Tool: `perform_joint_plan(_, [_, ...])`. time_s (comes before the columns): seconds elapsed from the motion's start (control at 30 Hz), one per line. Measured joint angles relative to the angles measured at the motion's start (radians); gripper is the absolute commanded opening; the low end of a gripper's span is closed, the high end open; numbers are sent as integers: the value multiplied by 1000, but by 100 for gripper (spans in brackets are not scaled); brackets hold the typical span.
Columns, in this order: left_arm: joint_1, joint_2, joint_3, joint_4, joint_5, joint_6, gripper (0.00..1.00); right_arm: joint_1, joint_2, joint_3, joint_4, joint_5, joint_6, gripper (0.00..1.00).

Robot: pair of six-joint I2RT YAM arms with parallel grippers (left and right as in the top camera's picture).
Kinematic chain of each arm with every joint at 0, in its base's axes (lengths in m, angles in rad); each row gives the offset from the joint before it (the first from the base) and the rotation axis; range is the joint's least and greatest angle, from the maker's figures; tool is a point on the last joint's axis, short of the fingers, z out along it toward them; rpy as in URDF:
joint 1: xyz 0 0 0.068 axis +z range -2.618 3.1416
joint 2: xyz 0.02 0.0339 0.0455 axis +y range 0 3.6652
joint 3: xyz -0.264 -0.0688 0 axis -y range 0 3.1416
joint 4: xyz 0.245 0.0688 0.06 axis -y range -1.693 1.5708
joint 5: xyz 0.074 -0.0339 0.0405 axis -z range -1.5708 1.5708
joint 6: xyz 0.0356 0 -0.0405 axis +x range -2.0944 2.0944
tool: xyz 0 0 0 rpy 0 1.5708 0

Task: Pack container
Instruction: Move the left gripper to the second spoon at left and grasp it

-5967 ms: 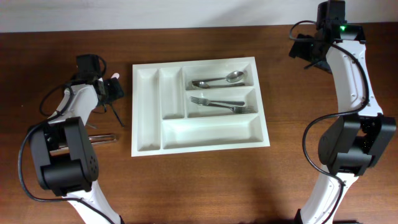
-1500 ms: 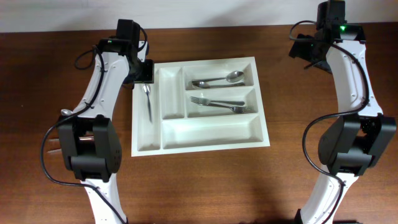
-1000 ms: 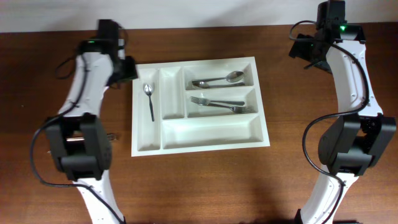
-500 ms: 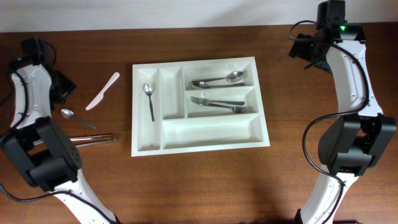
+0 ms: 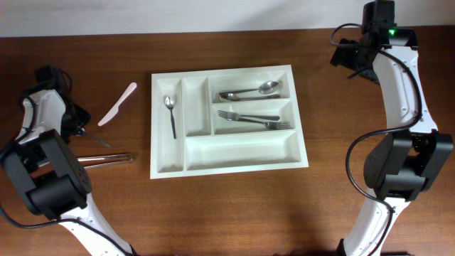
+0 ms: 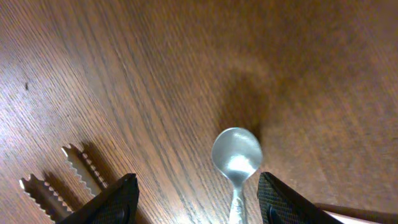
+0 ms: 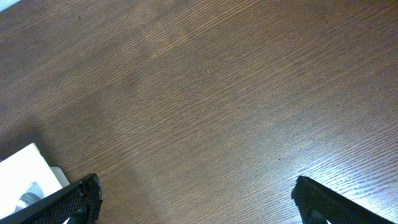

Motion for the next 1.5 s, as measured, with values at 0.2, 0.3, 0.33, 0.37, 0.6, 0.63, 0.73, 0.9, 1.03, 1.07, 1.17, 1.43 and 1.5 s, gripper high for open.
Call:
perform_joint_plan(0.2, [0,0,-59,69,0,-3,64,0,0,0,0,0,0,99])
perform_joint_plan(0.3, [0,0,-72,98,0,-3,64,0,0,0,0,0,0,99])
perform_joint_plan(0.33, [0,0,-72,115,2,-1,64,0,0,0,0,0,0,99])
perform_joint_plan(0.37, [0,0,-73,134,6,6,64,0,0,0,0,0,0,99])
perform_joint_plan(0.6, [0,0,-73,187,35,36,64,0,0,0,0,0,0,99])
perform_joint_plan(0.63, [0,0,-73,191,35,36,64,0,0,0,0,0,0,99])
perform_joint_plan(0.73, [0,0,-73,196,35,42,64,0,0,0,0,0,0,99])
perform_joint_plan(0.9, [0,12,-73,204,35,57,60,0,0,0,0,0,1,99])
perform_joint_plan(1.03, [0,27,-73,215,38,61,58,0,0,0,0,0,0,99])
perform_joint_plan(1.07, [0,28,-73,217,39,62,57,0,0,0,0,0,0,99])
perform_joint_plan(1.17, [0,28,-73,218,40,62,53,0,0,0,0,0,0,99])
perform_joint_plan(1.43, [0,28,-75,222,52,62,37,0,0,0,0,0,0,99])
perform_joint_plan(1.5, [0,28,-75,222,55,62,33,0,0,0,0,0,0,99])
